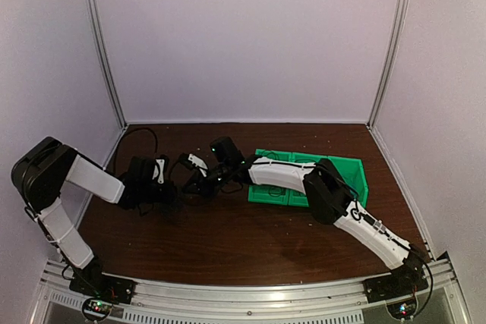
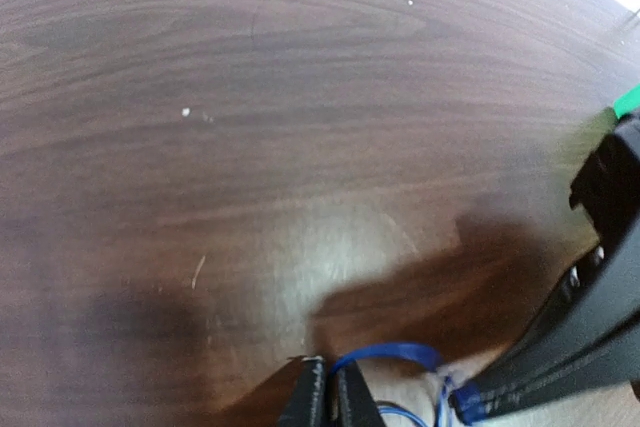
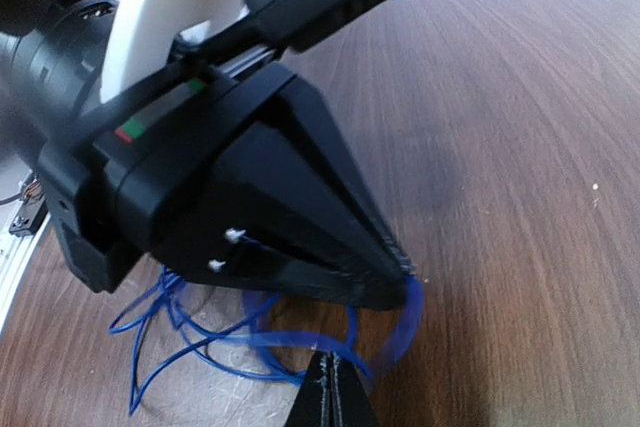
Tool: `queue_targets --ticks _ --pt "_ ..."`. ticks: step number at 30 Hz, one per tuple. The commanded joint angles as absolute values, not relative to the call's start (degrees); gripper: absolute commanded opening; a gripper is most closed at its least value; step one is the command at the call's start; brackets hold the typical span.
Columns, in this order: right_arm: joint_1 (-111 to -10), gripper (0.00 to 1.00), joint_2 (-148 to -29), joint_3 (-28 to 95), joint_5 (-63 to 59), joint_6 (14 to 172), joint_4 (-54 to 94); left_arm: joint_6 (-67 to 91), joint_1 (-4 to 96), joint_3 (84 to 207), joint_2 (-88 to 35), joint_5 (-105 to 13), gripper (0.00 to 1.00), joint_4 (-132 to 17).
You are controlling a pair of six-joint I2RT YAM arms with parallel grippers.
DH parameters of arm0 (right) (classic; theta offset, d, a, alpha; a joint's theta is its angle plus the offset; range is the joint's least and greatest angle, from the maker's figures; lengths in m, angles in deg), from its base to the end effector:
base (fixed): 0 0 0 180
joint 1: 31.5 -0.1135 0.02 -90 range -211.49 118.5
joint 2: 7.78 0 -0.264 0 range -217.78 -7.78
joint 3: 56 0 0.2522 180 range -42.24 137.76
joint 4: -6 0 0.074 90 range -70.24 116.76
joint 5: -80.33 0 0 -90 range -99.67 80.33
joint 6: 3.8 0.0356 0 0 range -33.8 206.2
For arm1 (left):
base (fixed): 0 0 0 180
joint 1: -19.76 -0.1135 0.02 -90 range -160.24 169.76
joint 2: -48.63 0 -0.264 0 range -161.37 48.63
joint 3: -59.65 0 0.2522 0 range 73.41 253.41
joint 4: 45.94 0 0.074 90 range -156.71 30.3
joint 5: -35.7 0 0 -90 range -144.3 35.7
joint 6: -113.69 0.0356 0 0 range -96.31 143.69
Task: Untangle the cables
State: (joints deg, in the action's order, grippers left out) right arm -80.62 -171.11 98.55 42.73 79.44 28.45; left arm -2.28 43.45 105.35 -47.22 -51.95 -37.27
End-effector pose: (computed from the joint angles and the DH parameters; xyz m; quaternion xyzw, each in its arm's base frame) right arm 0.3740 0.4751 0.1011 -0.5577 0.5892 0.5178 0.2715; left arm 0.2655 -0.1181 0.1099 -0.0097 0.9115 -0.1895 0.3650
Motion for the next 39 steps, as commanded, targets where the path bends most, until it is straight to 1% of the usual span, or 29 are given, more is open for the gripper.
queue_targets --ticks 1,3,6,12,17,18,20,23,25,29,34,39 --pt "-80.5 0.0 -168.3 98.4 45.3 78.9 31.7 -0.9 42.9 106.9 -50.5 -50.7 0.03 -34.5" --pt "-80.4 0.0 -165.7 96.4 45.1 77.8 33.1 -0.7 42.9 106.9 -49.5 -49.4 0.0 -33.6" --pt "-79.9 0.0 -160.6 91.6 44.4 76.7 33.8 -0.6 42.9 106.3 -44.8 -47.7 0.0 -34.0" --pt "-78.7 0.0 -147.8 79.7 43.7 76.0 34.0 -1.9 43.0 103.3 -27.1 -44.6 0.0 -38.8" --pt "-78.6 0.01 -135.4 69.4 41.7 75.4 32.8 -1.5 43.6 103.7 -16.5 -42.8 0.0 -45.8" --pt "-78.6 0.07 -133.9 68.1 41.4 75.9 32.6 -1.4 43.6 104.0 -14.9 -42.6 0.0 -47.0" --pt "-78.7 0.22 -131.4 66.1 41.0 77.5 31.6 -1.4 43.7 104.6 -12.4 -42.6 0.0 -49.1" --pt "-79.3 0.35 -129.6 64.6 40.1 78.8 31.0 -1.6 43.8 105.4 -9.6 -42.3 0.0 -50.5" --pt "-79.9 0.4 -129.4 64.4 39.0 76.6 32.0 -1.8 43.8 106.4 -8.6 -42.1 0.0 -51.7" --pt "-80.8 0.47 -130.3 63.3 40.7 69.0 36.4 -3.0 44.0 108.1 -6.6 -41.7 0.0 -52.8" --pt "-81.5 0.49 -131.5 56.1 41.0 66.5 34.8 -4.6 44.0 111.4 -5.7 -44.6 0.0 -57.2" --pt "-83.6 0.5 -134.9 54.2 39.6 66.9 34.1 -7.7 44.0 113.0 -4.9 -48.3 0.0 -58.9"
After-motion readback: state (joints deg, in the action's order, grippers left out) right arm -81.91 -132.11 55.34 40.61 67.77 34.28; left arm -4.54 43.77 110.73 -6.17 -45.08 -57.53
